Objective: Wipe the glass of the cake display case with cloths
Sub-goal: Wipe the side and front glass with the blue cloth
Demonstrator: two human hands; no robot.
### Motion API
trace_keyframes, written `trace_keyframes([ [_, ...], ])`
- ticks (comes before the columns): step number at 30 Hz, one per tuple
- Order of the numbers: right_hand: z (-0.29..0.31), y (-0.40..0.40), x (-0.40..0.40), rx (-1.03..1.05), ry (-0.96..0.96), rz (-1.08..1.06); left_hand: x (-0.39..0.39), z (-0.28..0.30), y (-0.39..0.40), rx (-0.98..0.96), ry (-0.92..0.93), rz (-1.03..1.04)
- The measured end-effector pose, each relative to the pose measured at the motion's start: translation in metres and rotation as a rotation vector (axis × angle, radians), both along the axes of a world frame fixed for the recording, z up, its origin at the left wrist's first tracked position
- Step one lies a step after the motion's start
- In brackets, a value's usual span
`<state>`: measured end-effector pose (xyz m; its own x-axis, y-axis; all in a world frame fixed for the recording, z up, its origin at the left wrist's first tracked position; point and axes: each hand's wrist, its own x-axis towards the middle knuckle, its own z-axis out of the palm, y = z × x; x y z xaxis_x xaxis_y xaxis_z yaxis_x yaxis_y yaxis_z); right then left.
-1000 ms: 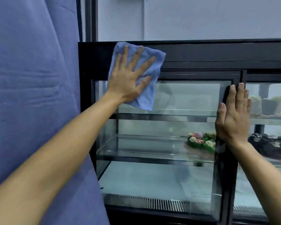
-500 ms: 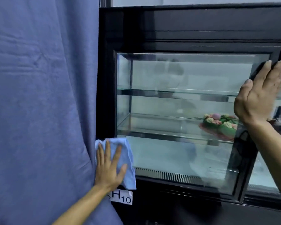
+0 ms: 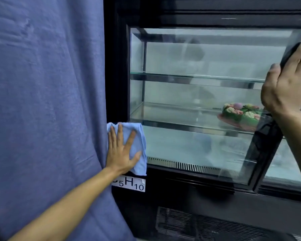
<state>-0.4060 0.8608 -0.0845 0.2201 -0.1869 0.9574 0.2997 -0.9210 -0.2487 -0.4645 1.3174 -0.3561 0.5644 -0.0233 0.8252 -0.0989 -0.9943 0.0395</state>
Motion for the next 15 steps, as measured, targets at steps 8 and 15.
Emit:
trace_keyframes([
  [8,-0.004,-0.002,0.001,-0.046,-0.019,-0.035,-0.004,-0.086,-0.012,-0.158,0.202,0.092],
  [15,-0.008,0.011,0.003,0.017,-0.163,-0.116,0.027,-0.021,-0.114,0.259,-0.078,-0.109],
])
